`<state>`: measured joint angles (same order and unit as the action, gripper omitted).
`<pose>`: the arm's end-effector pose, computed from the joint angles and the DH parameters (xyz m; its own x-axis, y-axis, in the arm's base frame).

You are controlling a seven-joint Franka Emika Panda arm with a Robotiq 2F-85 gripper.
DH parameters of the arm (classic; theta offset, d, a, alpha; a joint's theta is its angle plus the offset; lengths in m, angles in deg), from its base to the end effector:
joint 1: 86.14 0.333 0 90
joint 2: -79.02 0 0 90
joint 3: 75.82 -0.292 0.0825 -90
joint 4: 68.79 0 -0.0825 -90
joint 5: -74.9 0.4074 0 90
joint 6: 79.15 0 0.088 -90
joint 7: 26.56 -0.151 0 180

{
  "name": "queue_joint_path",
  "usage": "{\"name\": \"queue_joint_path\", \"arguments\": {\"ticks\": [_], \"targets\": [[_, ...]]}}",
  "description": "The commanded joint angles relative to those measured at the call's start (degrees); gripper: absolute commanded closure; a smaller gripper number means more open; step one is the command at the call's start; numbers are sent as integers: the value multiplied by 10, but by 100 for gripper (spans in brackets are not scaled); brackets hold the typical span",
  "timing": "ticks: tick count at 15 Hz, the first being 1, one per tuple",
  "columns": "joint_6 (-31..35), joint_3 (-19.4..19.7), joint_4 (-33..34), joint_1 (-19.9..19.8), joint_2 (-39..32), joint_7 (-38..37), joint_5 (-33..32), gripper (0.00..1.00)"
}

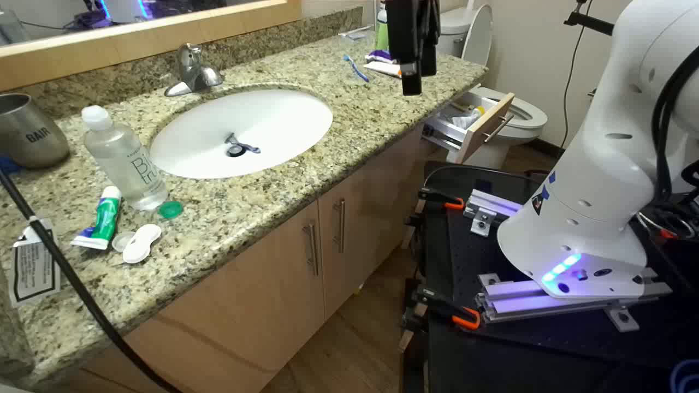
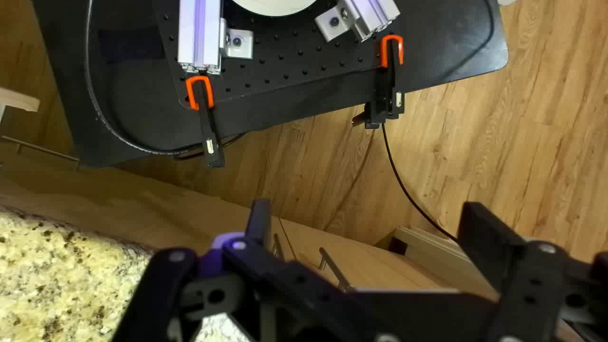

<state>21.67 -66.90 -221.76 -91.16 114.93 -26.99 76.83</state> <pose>0.3314 -0.0677 0.3350 0.9390 -0.1916 -0.2856 -0.2330 -0.9652 -0.1185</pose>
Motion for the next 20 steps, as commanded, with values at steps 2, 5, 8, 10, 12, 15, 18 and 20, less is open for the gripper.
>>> {"name": "queue_joint_path", "arguments": {"ticks": [2, 5, 8, 10, 12, 15, 18, 20], "targets": [[32, -4, 7, -17, -15, 3, 2, 0], [118, 37, 59, -41, -78, 4, 22, 0], [171, 87, 109, -68, -127, 11, 49, 0], [224, 125, 135, -85, -164, 28, 78, 0], [275, 155, 152, -96, -196, 36, 120, 0], [270, 150, 143, -106, -184, 28, 146, 0], [270, 148, 145, -108, -190, 29, 152, 0], [339, 139, 126, -113, -186, 62, 107, 0]]}}
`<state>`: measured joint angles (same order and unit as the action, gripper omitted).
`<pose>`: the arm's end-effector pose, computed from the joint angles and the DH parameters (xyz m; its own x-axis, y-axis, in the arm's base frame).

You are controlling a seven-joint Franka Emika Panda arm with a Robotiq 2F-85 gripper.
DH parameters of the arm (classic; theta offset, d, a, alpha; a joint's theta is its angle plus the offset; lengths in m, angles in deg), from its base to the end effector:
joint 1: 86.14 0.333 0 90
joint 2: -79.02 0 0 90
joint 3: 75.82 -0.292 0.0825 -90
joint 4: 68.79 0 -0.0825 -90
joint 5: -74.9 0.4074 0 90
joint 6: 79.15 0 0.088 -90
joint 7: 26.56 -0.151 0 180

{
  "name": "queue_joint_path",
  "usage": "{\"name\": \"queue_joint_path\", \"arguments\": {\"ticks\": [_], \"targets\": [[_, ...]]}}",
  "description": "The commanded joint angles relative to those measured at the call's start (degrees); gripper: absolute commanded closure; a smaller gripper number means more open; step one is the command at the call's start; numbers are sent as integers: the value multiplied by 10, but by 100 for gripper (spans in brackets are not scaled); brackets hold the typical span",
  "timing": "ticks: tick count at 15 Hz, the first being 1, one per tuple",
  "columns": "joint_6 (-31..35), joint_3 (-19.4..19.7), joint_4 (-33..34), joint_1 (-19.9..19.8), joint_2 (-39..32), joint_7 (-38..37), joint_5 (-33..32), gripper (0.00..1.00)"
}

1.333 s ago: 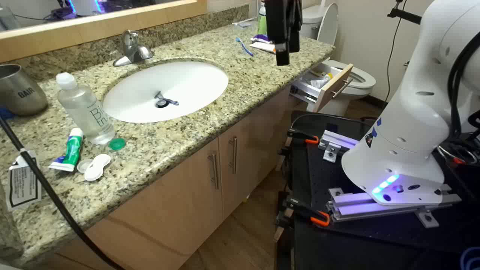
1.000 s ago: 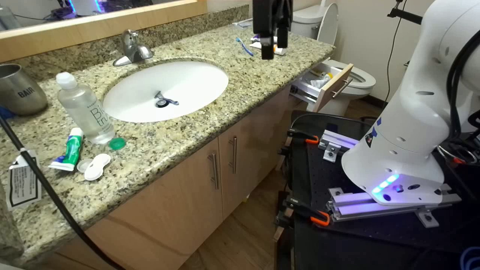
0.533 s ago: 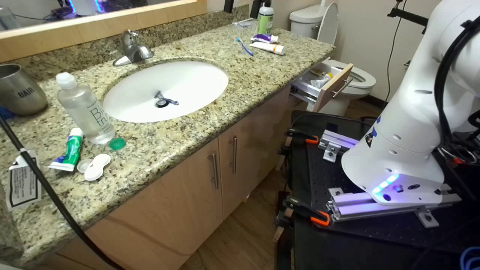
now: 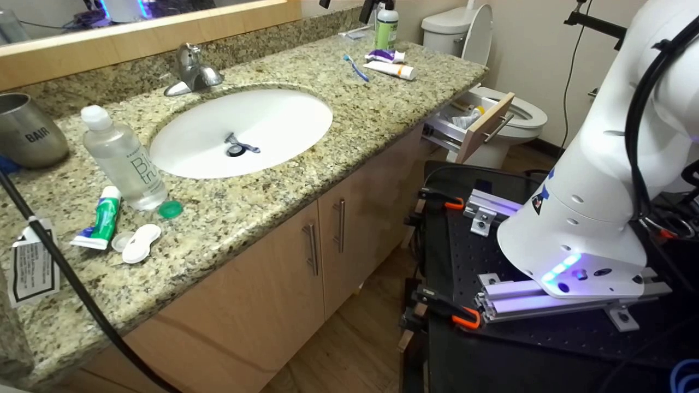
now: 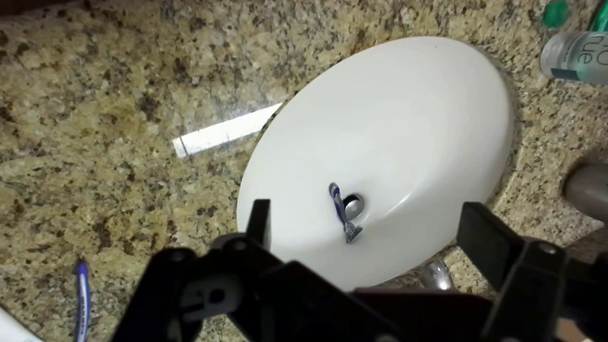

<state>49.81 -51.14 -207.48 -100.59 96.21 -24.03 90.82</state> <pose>0.3961 -0.2915 0.3468 0.6895 -0.7202 0.0771 -0.6596 -0.6683 -0.3439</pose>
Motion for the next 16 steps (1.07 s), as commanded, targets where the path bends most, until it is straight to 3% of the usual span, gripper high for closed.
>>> {"name": "queue_joint_path", "arguments": {"ticks": [1, 7, 9, 11, 13, 14, 16], "targets": [[79, -13, -8, -19, -8, 56, -44, 0], [232, 76, 72, -22, -85, 242, -40, 0], [309, 109, 92, -19, -133, 287, -21, 0], [343, 135, 103, -5, -164, 293, 30, 0], [264, 129, 123, -15, -183, 221, 32, 0], [303, 131, 94, -15, -151, 256, 16, 0], [284, 130, 106, -14, -172, 226, 18, 0]]}}
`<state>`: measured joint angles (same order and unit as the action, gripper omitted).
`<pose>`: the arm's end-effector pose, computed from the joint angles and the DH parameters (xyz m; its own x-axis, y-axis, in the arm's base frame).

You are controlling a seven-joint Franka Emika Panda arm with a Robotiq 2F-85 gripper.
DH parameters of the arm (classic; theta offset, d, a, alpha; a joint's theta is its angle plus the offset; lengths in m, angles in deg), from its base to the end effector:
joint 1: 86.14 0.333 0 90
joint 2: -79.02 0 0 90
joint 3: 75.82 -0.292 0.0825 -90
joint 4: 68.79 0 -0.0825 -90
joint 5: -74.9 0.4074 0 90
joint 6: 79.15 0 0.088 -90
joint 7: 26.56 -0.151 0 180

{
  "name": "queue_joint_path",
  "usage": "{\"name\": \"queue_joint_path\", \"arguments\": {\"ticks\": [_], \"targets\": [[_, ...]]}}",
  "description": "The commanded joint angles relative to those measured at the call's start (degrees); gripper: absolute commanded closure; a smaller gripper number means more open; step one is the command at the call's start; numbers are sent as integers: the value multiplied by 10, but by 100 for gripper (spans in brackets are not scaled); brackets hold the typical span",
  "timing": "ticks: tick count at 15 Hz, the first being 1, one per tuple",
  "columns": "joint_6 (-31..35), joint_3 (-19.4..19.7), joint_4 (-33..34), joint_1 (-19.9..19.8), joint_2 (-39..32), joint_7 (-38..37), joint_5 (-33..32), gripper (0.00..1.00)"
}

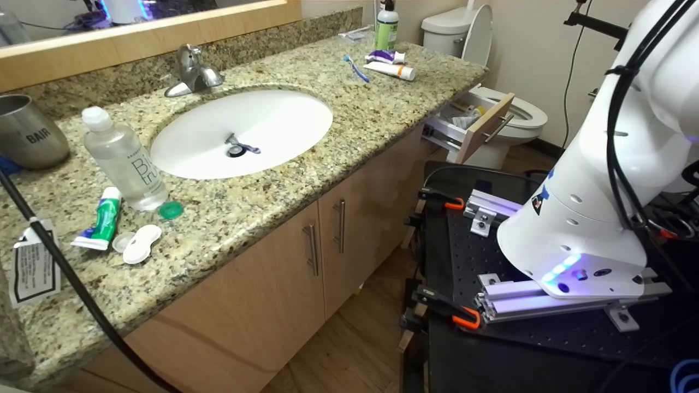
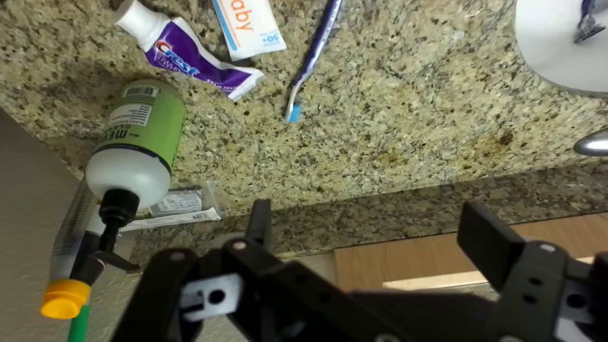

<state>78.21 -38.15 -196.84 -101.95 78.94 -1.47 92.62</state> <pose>0.3539 -0.4897 0.3488 0.6236 -0.5901 0.5127 -0.6769 -0.7357 -0.0235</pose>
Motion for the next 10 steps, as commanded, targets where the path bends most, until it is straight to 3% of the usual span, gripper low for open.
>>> {"name": "queue_joint_path", "arguments": {"ticks": [1, 6, 7, 10], "targets": [[8, 5, 6, -3, -22, 5, -22, 0], [-29, 39, 25, -17, -72, 19, -136, 0], [-46, 11, 25, -52, -76, 11, -165, 0], [-99, 4, 35, -70, -94, 2, -216, 0]]}}
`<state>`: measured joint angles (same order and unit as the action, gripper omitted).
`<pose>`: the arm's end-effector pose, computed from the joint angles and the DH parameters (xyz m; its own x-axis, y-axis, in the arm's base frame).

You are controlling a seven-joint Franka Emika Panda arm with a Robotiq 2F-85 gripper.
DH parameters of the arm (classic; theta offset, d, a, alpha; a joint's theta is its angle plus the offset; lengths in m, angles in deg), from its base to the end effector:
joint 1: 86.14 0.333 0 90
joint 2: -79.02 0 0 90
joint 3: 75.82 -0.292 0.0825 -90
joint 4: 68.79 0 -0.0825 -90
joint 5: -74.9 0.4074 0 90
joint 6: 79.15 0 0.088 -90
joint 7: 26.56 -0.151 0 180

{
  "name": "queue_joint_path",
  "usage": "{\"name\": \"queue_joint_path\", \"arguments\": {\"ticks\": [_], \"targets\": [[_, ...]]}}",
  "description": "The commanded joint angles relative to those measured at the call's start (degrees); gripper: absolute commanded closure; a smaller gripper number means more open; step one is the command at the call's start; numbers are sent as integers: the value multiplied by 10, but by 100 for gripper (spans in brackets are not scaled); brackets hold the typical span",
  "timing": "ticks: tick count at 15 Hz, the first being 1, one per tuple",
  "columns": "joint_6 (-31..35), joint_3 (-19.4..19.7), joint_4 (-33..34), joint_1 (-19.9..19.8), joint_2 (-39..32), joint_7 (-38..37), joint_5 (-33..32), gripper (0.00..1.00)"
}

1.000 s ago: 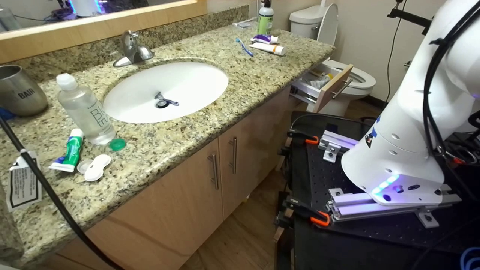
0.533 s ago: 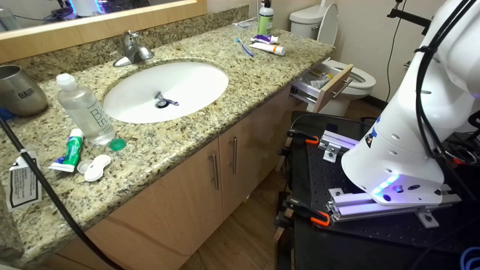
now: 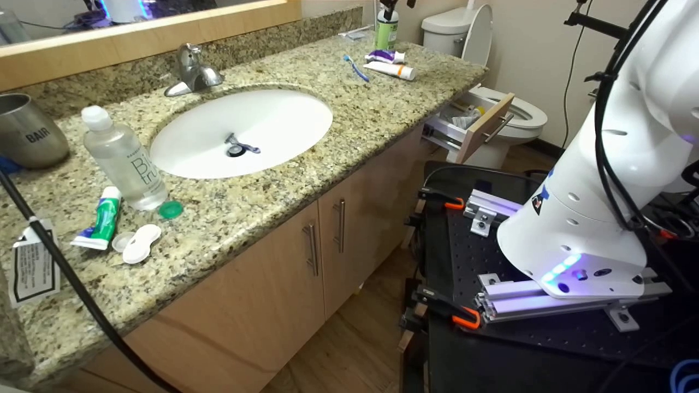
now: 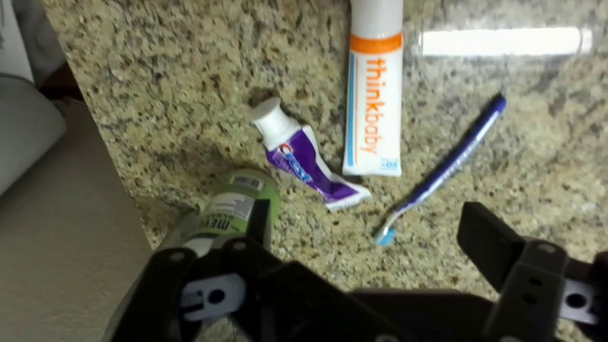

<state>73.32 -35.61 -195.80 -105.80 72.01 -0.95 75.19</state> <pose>0.3005 -0.5200 0.2909 0.8181 -0.5041 0.2767 -0.5641 -0.7970 0.2159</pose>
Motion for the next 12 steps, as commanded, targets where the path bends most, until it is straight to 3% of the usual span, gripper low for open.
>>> {"name": "queue_joint_path", "arguments": {"ticks": [1, 5, 12], "targets": [[-17, -31, 3, -36, -1, -9, -27, 0], [-34, -36, 10, -44, -12, -10, -42, 0], [28, -48, 12, -50, -117, -98, -109, 0]]}}
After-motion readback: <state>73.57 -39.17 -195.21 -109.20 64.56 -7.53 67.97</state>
